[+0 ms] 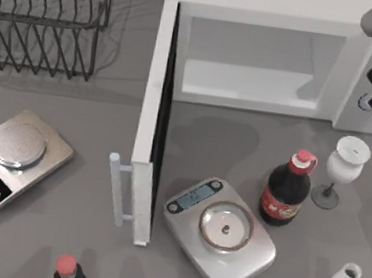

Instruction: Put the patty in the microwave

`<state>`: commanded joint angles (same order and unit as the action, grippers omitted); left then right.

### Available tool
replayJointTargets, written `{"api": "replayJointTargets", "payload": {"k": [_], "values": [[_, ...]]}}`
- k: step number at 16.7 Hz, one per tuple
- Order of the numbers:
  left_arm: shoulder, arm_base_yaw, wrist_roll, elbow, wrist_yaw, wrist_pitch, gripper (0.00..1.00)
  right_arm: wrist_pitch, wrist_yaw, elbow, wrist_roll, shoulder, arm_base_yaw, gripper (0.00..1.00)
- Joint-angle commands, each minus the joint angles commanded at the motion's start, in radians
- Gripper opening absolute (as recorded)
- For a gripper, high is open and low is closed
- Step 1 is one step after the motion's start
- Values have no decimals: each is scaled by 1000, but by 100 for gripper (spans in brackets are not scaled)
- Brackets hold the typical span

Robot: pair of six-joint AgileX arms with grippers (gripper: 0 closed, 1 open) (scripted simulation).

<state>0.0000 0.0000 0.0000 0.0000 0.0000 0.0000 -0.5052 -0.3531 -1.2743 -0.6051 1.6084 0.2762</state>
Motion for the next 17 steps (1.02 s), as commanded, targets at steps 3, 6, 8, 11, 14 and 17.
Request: {"api": "replayJointTargets", "payload": {"k": [3, 6, 8, 11, 14, 17], "values": [[0, 0, 0, 0, 0, 0, 100, 274, -99, -63, 232, 152, 98, 0], [0, 0, 0, 0, 0, 0, 100, 569, -178, -79, 461, 323, 190, 0], [0, 0, 0, 0, 0, 0, 100, 750, -217, -71, 598, 436, 245, 0], [0, 0, 0, 0, 0, 0, 100, 950, -250, -42, 761, 577, 313, 0], [0, 0, 0, 0, 0, 0, 100, 1059, -261, -11, 855, 662, 349, 0], [0, 0, 0, 0, 0, 0, 100, 1079, -262, -4, 872, 680, 353, 0]]}}
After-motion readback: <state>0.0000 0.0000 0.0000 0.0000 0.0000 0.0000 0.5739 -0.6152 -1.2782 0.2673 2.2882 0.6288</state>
